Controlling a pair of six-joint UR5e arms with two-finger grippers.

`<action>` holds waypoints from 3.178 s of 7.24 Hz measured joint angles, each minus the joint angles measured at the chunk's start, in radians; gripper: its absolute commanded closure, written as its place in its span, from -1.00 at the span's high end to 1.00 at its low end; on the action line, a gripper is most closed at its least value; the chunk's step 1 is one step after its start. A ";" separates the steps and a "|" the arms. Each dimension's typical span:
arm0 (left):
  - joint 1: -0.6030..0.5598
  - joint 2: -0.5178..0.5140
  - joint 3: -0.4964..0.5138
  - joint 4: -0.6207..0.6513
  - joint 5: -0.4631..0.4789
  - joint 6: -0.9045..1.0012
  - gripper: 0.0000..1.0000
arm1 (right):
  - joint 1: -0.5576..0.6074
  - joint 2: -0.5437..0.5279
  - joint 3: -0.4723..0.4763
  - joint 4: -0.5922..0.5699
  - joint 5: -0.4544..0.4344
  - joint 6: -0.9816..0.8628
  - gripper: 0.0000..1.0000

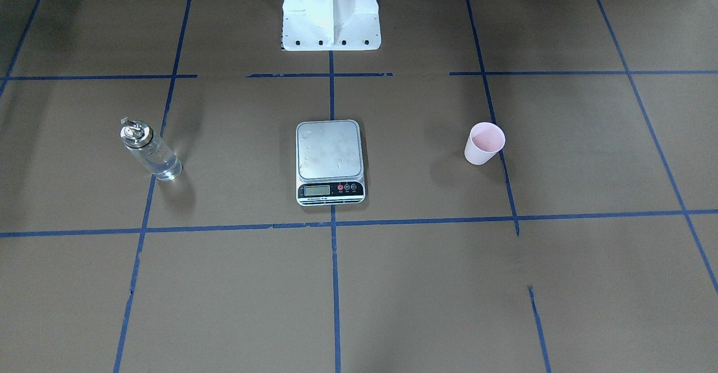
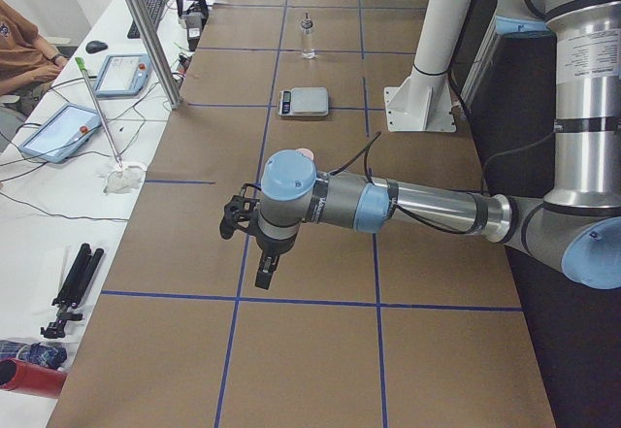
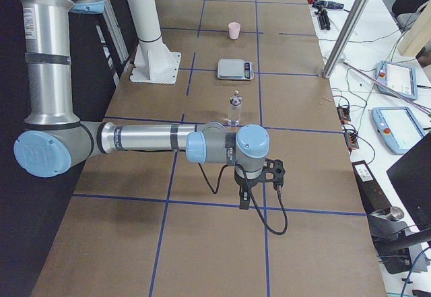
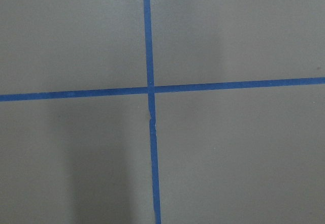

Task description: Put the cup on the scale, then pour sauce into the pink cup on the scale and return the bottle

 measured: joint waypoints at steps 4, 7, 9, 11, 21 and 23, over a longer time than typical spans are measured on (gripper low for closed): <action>0.054 -0.015 -0.068 -0.015 -0.251 -0.067 1.00 | -0.005 0.002 0.003 0.001 0.059 0.001 1.00; 0.239 -0.131 -0.090 -0.014 -0.272 -0.303 1.00 | -0.008 0.001 0.003 0.003 0.066 0.001 1.00; 0.343 -0.163 -0.096 -0.043 -0.166 -0.564 1.00 | -0.011 0.002 0.010 0.005 0.066 0.001 1.00; 0.464 -0.162 -0.102 -0.135 -0.039 -0.813 1.00 | -0.015 0.002 0.024 0.007 0.064 0.001 1.00; 0.894 -0.256 -0.009 -0.293 0.286 -1.433 0.95 | -0.068 0.003 0.039 0.020 0.052 0.009 1.00; 0.896 -0.262 0.011 -0.293 0.306 -1.431 0.91 | -0.069 0.004 0.041 0.017 0.056 0.017 1.00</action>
